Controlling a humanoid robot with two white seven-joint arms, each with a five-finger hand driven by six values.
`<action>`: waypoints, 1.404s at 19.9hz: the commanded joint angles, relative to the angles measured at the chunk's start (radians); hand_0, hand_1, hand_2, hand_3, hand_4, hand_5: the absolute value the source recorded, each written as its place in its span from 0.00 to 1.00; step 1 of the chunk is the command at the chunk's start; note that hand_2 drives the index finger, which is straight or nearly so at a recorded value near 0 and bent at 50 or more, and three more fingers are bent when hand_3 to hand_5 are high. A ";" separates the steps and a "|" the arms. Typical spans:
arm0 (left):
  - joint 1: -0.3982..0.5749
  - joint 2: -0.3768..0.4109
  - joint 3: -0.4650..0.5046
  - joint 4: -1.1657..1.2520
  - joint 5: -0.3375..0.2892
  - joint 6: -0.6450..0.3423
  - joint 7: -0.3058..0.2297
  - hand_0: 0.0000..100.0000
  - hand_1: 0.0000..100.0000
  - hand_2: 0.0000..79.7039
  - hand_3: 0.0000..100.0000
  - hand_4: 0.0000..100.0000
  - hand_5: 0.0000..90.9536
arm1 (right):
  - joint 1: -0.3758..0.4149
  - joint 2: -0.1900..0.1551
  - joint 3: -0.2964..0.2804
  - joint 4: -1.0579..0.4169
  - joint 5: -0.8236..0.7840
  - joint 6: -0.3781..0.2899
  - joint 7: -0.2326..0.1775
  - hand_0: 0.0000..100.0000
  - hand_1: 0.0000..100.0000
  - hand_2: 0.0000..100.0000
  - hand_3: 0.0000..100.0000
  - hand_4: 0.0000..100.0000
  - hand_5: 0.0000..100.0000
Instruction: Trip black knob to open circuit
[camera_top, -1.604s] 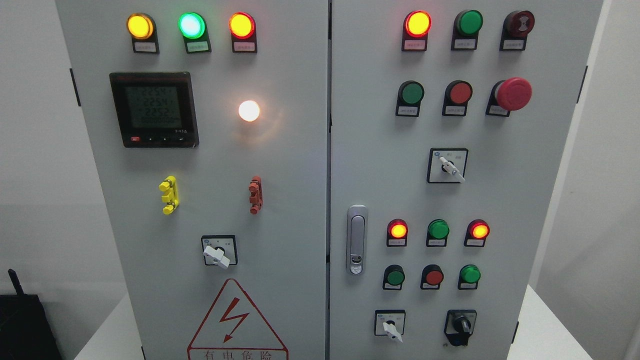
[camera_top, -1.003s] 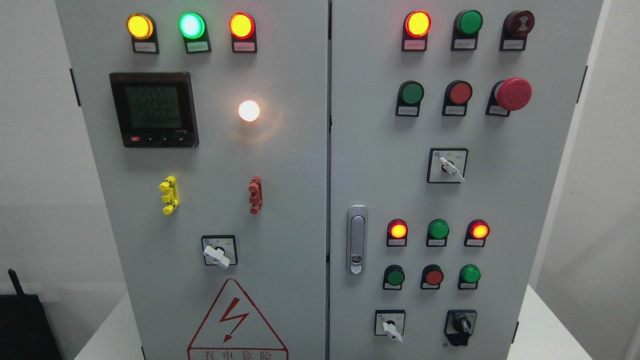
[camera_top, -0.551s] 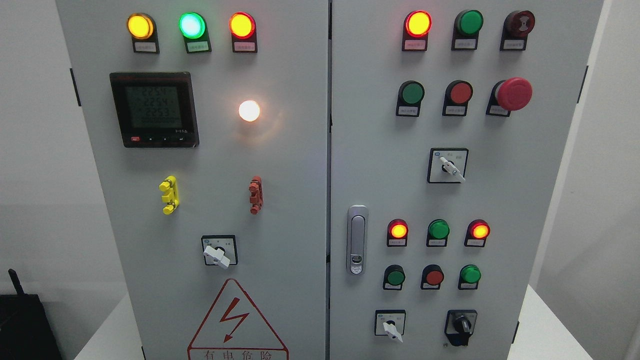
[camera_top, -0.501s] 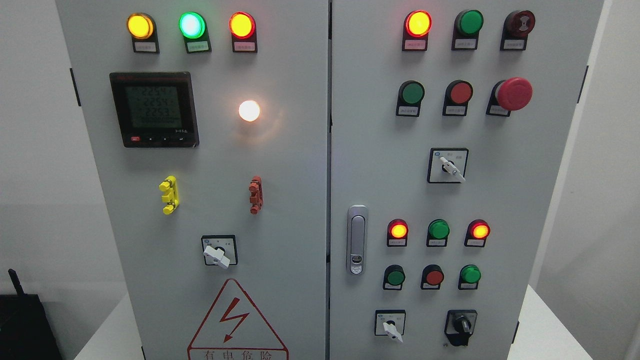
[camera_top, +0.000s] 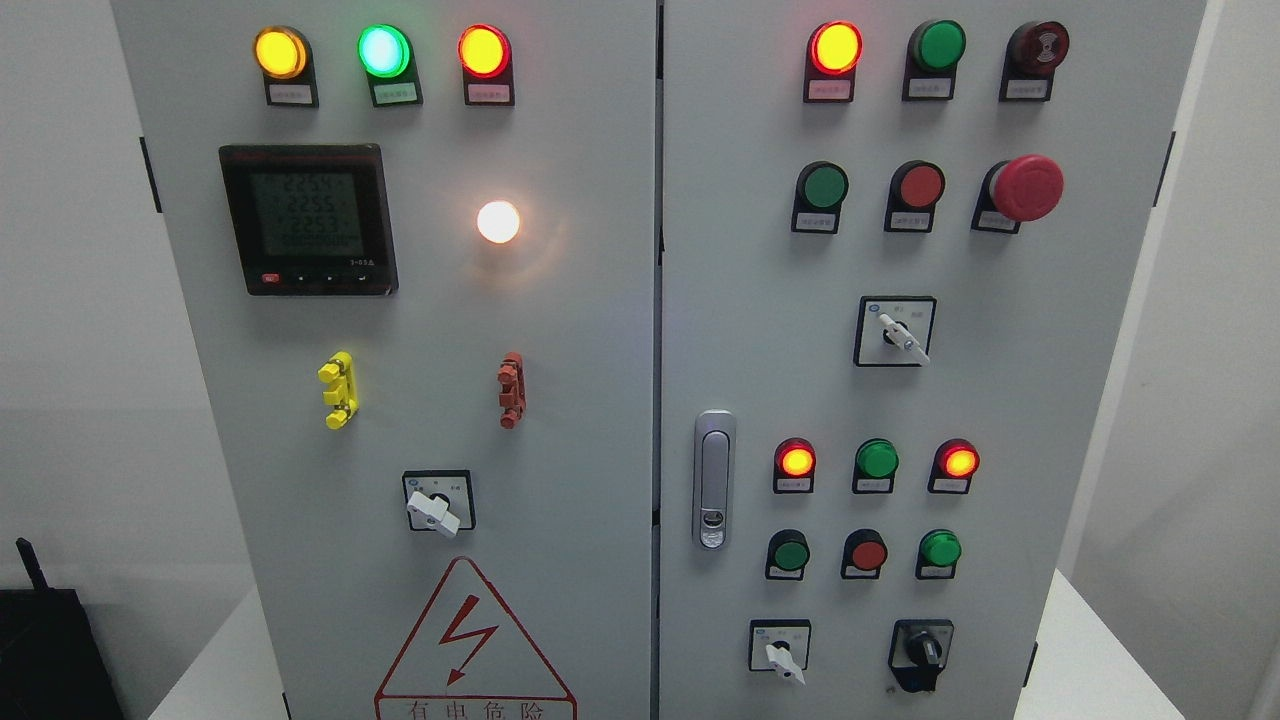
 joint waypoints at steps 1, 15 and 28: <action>-0.004 -0.002 0.001 0.000 0.002 -0.001 0.000 0.12 0.39 0.00 0.00 0.00 0.00 | 0.003 0.001 -0.020 -0.041 -0.003 -0.024 0.008 0.08 0.41 0.00 0.29 0.26 0.11; -0.002 -0.002 0.001 0.000 0.002 0.000 0.000 0.12 0.39 0.00 0.00 0.00 0.00 | 0.003 0.006 -0.047 -0.217 -0.001 -0.081 0.011 0.13 0.53 0.00 0.68 0.55 0.45; -0.002 -0.002 0.001 0.000 0.002 -0.001 0.000 0.12 0.39 0.00 0.00 0.00 0.00 | 0.009 0.006 -0.050 -0.357 -0.001 -0.273 0.008 0.56 0.69 0.00 0.81 0.73 0.67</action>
